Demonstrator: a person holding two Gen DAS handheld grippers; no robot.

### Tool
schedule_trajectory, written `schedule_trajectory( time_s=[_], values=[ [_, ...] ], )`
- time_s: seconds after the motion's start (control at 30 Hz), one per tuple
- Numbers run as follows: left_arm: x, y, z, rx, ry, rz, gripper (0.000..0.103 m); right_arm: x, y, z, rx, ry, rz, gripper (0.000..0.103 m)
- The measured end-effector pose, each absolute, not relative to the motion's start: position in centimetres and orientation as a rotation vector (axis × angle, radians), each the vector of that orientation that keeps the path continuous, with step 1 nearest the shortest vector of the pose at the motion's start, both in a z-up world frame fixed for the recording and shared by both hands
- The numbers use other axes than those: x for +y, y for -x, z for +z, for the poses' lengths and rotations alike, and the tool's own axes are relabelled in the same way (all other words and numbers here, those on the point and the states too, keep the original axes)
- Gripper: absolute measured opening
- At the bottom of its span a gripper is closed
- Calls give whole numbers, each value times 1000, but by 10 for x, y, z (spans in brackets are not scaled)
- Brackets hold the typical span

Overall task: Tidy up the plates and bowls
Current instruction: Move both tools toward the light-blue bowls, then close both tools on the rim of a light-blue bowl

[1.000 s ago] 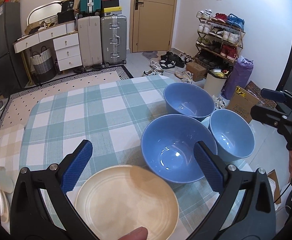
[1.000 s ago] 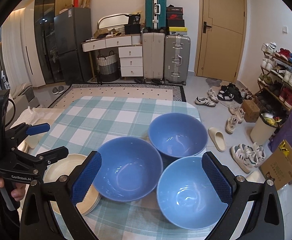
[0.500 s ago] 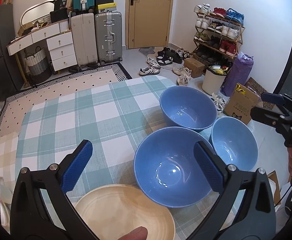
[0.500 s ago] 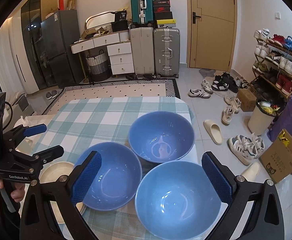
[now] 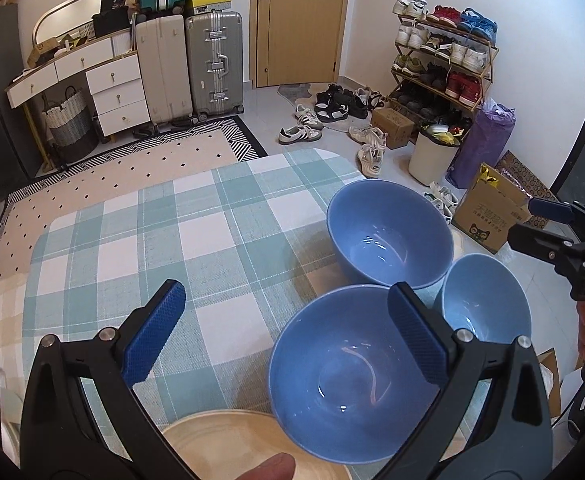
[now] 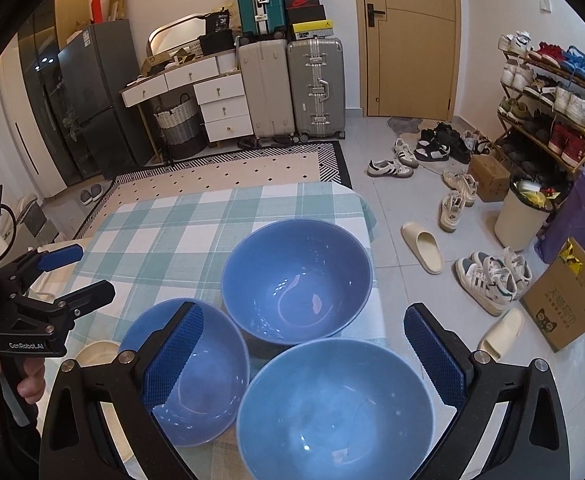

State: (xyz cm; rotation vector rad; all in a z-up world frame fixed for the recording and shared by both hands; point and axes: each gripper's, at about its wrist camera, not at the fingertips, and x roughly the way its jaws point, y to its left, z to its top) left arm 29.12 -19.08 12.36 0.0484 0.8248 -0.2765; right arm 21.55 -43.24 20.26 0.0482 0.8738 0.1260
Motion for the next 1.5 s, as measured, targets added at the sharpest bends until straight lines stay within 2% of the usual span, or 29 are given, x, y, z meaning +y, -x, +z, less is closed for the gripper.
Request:
schedule_trajectory(
  time_s=[0.4,1.23,1.37,1.5],
  values=[
    [-210,-340,104,868,-56,-287,101,-455,-251,191,916,-63,100,102],
    [-247,-409,39,978,-64,-341,99,-487,-297,121,1024,-136,84,101],
    [-251,-415,31,997,-62,-357,96,-488,-301,113,1040,-137,88,99],
    [-257,-421,26,1013,-54,-374,94,-486,-306,104,1065,-141,95,90]
  ],
)
